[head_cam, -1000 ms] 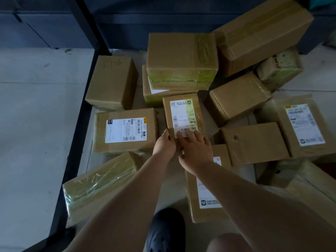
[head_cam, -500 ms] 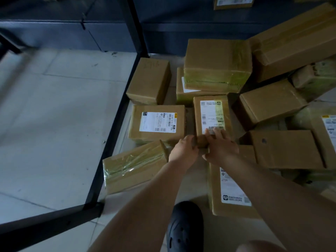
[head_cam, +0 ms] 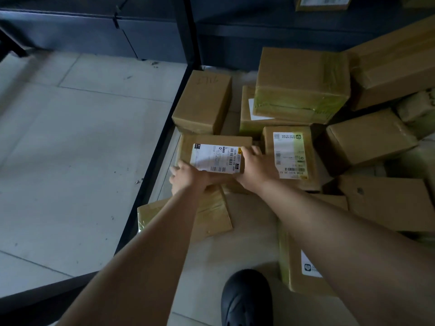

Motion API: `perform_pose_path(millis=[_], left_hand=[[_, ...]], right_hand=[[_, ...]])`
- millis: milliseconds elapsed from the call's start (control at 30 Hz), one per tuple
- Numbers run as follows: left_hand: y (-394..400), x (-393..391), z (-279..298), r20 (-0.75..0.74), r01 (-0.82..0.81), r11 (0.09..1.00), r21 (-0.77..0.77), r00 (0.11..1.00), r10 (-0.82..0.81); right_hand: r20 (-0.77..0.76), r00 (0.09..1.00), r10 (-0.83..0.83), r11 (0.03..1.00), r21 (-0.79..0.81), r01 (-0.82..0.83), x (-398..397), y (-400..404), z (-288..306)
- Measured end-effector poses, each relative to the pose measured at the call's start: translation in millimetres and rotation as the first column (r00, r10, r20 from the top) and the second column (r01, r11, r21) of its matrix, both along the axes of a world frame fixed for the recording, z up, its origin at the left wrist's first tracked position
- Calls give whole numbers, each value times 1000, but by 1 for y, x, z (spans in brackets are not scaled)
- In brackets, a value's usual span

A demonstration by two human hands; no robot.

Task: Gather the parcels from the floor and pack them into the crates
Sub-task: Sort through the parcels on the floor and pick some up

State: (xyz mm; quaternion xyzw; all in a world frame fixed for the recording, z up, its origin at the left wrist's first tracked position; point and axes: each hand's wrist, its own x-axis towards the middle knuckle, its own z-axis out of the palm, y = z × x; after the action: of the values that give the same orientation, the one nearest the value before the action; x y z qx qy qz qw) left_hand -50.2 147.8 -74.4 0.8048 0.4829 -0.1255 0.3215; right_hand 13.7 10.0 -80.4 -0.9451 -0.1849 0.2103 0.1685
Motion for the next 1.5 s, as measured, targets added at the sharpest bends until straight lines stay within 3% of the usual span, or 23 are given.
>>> perform_pose_path(millis=[67, 167, 233, 333, 433, 600, 700, 800, 900, 1033, 1167, 1300, 1500], left_hand=[[2, 9, -3, -53, -207, 976, -64, 978, 204], [12, 15, -8, -63, -442, 852, -279, 894, 443], [13, 15, -12, -72, -430, 798, -423, 894, 443], [10, 17, -21, 6, -402, 813, -422, 895, 446], [3, 18, -31, 109, -324, 876, -357, 917, 384], [-10, 13, -43, 228, -124, 954, -272, 955, 189], [-11, 20, -43, 203, 91, 960, -264, 978, -37], [-19, 26, -41, 157, 203, 934, -296, 974, -162], [-26, 22, -46, 158, 154, 933, -324, 982, -107], [-34, 10, -52, 167, 22, 924, -381, 985, 45], [-34, 8, -54, 152, 13, 817, -577, 984, 92], [-32, 14, -43, 213, 51, 885, -463, 975, 56], [-33, 15, 6, 213, 104, 916, -388, 977, -21]], right_hand=[[-10, 999, 53, 997, -51, -53, 17, 9, -6], [-83, 985, 153, 971, -176, -165, 39, 20, -11], [-112, 978, 176, 944, -261, -200, 47, 25, -14], [-117, 987, 109, 919, -366, -145, 45, 25, -18], [-51, 996, 71, 893, -441, -86, 24, 20, -26], [7, 1000, 17, 933, -361, -13, 11, 4, -27], [183, 983, -25, 983, -175, 57, 16, -16, -20], [321, 904, -283, 958, 63, 278, 32, -49, -13], [176, 803, -569, 812, -34, 582, 42, -85, -17], [-181, 635, -751, 655, -80, 752, 37, -116, -28], [-430, 602, -673, 707, -132, 695, 46, -133, -29], [-474, 606, -639, 721, -95, 686, 48, -130, -27], [-543, 523, -657, 603, 38, 797, 39, -134, 10]])
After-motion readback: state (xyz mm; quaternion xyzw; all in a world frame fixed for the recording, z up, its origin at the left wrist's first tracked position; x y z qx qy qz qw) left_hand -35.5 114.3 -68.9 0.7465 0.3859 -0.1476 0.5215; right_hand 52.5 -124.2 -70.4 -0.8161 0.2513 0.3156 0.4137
